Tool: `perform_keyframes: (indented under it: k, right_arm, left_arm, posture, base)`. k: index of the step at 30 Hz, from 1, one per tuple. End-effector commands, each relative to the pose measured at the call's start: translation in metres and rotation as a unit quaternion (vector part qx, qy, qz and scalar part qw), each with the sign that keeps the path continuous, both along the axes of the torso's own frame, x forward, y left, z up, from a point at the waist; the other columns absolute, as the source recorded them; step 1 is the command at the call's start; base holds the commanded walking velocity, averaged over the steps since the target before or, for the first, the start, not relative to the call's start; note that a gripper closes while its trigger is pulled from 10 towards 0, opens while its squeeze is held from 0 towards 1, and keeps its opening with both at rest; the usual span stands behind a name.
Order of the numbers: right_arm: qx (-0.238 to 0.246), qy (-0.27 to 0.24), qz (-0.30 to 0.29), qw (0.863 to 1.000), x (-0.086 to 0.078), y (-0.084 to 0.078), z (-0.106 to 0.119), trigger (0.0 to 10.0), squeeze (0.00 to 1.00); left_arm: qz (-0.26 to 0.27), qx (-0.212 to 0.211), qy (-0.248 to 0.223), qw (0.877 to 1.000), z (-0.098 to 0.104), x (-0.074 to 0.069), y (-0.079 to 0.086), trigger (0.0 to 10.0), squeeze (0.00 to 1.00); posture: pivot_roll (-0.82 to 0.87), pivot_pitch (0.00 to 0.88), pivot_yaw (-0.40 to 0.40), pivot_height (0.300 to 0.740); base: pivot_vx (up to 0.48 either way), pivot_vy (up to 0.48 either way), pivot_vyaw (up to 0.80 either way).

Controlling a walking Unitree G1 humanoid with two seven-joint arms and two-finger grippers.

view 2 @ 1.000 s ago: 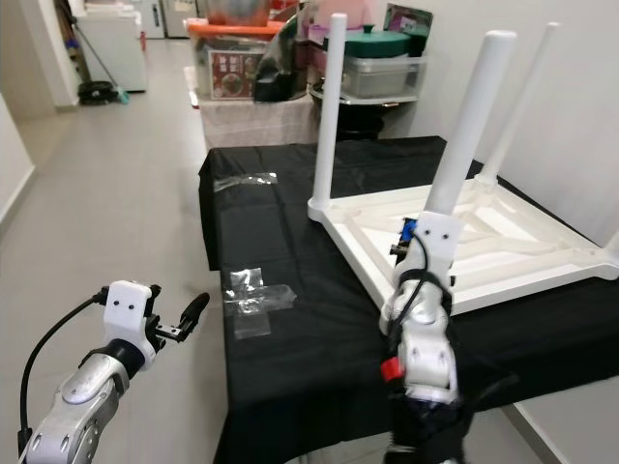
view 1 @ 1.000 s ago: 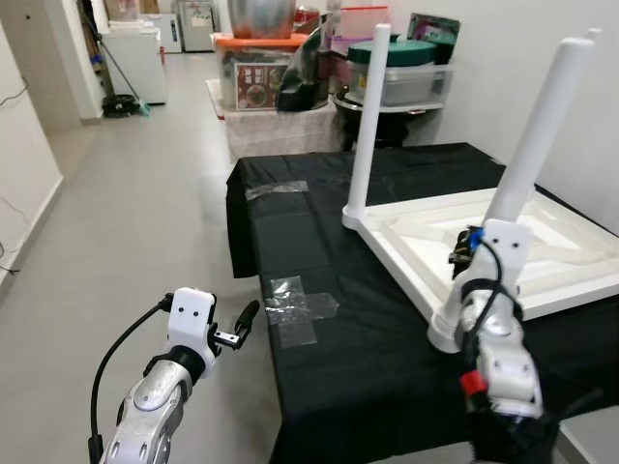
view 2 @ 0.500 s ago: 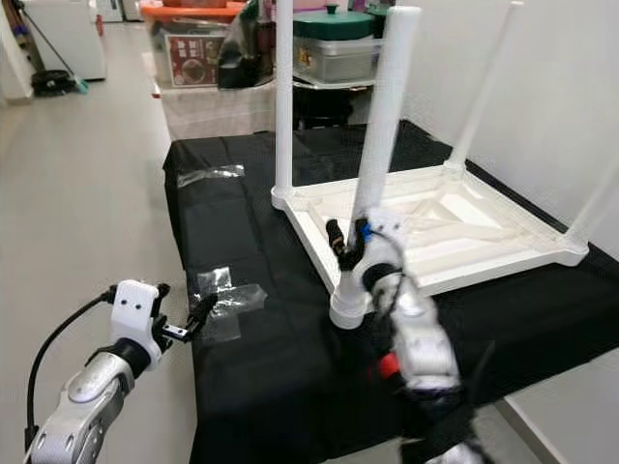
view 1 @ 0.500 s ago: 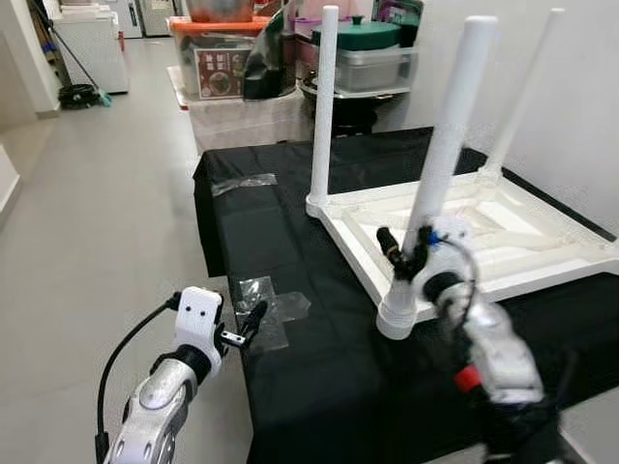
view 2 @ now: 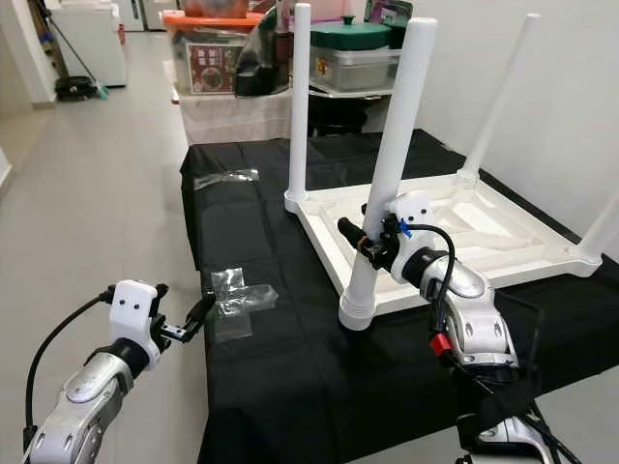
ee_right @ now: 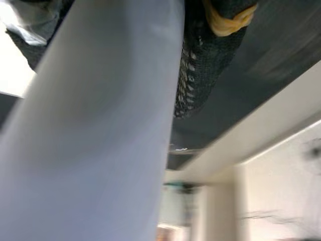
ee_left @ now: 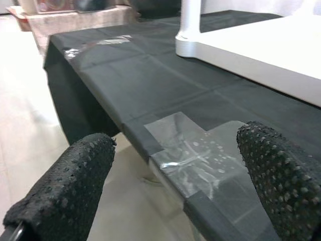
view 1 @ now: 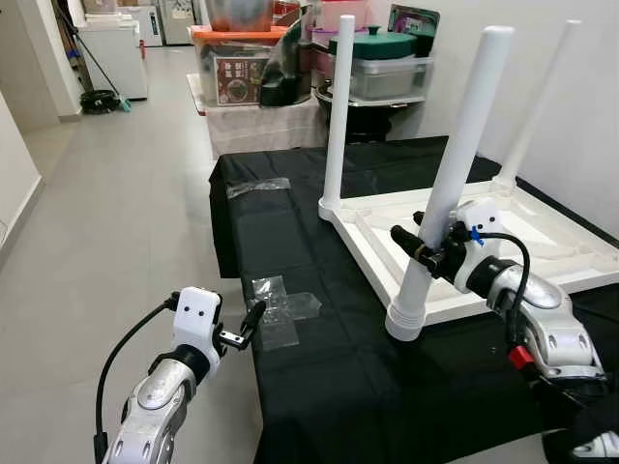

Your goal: Building children table

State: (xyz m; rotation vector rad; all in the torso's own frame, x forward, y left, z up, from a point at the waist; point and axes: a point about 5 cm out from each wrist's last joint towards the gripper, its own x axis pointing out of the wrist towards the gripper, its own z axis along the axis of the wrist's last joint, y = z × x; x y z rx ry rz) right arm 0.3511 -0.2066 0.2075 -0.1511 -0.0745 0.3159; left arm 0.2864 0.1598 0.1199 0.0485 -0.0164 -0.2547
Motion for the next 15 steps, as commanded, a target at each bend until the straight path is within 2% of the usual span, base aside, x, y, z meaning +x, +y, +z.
perform_keyframes:
  k: [1, 2, 3, 4, 5, 7, 8, 9, 10, 11, 12, 13, 14, 15]
  right_arm:
    - [-0.017, 0.051, -0.164, 0.985, 0.002, -0.024, -0.024, 0.0, 0.0]
    - [0.026, 0.051, -0.261, 0.963, -0.001, -0.032, -0.028, 0.0, 0.0]
    - [0.026, 0.051, -0.261, 0.963, -0.001, -0.032, -0.028, 0.0, 0.0]
    - [0.079, 0.071, -0.361, 0.926, -0.011, -0.037, -0.039, 0.0, 0.0]
    - [0.095, 0.078, -0.387, 0.914, -0.017, -0.03, -0.045, 0.0, 0.0]
    - [0.11, 0.087, -0.406, 0.903, -0.027, -0.01, -0.054, 0.0, 0.0]
    - [0.116, 0.09, -0.4, 0.904, -0.031, 0.006, -0.056, 0.0, 0.0]
    - [0.117, 0.088, -0.391, 0.909, -0.032, 0.013, -0.055, 0.0, 0.0]
    - [0.117, 0.088, -0.391, 0.909, -0.032, 0.013, -0.055, 0.0, 0.0]
    - [0.115, 0.084, -0.339, 0.93, -0.029, 0.034, -0.052, 0.0, 0.0]
    - [0.115, 0.084, -0.339, 0.93, -0.029, 0.034, -0.052, 0.0, 0.0]
    - [0.115, 0.085, -0.314, 0.939, -0.028, 0.042, -0.051, 0.0, 0.0]
    - [0.114, 0.078, -0.278, 0.951, -0.025, 0.049, -0.048, 10.0, 0.0]
    - [0.114, 0.078, -0.278, 0.951, -0.025, 0.049, -0.048, 10.0, 0.0]
  left_arm:
    - [0.0, 0.007, 0.006, 1.0, -0.003, -0.001, 0.002, 10.0, 0.0]
    - [0.0, 0.007, 0.006, 1.0, -0.003, -0.001, 0.001, 10.0, 0.0]
    - [0.0, 0.007, 0.006, 1.0, -0.003, -0.001, 0.001, 10.0, 0.0]
    - [0.0, 0.005, 0.005, 1.0, -0.003, 0.0, 0.0, 10.0, 0.0]
    - [-0.001, 0.004, 0.006, 1.0, -0.003, 0.0, -0.001, 10.0, 0.0]
    - [-0.005, 0.003, 0.007, 1.0, -0.003, 0.0, -0.004, 10.0, 0.0]
    - [-0.008, 0.003, 0.008, 1.0, -0.003, 0.0, -0.006, 10.0, 0.0]
    - [-0.009, 0.003, 0.008, 1.0, -0.003, 0.0, -0.006, 10.0, 0.0]
    - [-0.009, 0.003, 0.008, 1.0, -0.003, 0.0, -0.006, 10.0, 0.0]
    - [-0.009, 0.005, 0.008, 1.0, -0.003, 0.0, -0.006, 10.0, 0.0]
    - [-0.009, 0.005, 0.008, 1.0, -0.003, 0.0, -0.006, 10.0, 0.0]
    - [-0.009, 0.005, 0.008, 1.0, -0.003, 0.0, -0.005, 10.0, 0.0]
    - [-0.008, 0.005, 0.008, 1.0, -0.003, 0.0, -0.005, 10.0, 0.0]
    - [-0.008, 0.005, 0.008, 1.0, -0.003, 0.0, -0.005, 10.0, 0.0]
  posture:
    - [0.05, 0.0, -0.042, 0.74]
    - [0.05, 0.0, -0.043, 0.74]
    - [0.05, 0.0, -0.043, 0.74]
    - [0.05, 0.0, -0.041, 0.74]
    - [0.04, 0.0, -0.034, 0.74]
    - [0.04, 0.0, -0.033, 0.74]
    - [0.04, 0.0, -0.034, 0.74]
    - [0.04, 0.0, -0.035, 0.74]
    - [0.04, 0.0, -0.035, 0.74]
    - [0.04, 0.0, -0.036, 0.74]
    - [0.04, 0.0, -0.036, 0.74]
    - [0.04, 0.0, -0.036, 0.74]
    - [0.04, 0.0, -0.041, 0.74]
    - [0.04, 0.0, -0.041, 0.74]
  base:
    - [0.0, 0.0, 0.0]
    - [0.0, 0.0, 0.0]
    - [0.0, 0.0, 0.0]
    - [0.0, 0.0, 0.0]
    - [0.0, 0.0, 0.0]
    - [0.0, 0.0, 0.0]
    - [0.0, 0.0, 0.0]
    - [0.0, 0.0, 0.0]
    - [0.0, 0.0, 0.0]
    - [0.0, 0.0, 0.0]
    - [0.0, 0.0, 0.0]
    - [0.0, 0.0, 0.0]
    - [0.0, 0.0, 0.0]
    - [0.0, 0.0, 0.0]
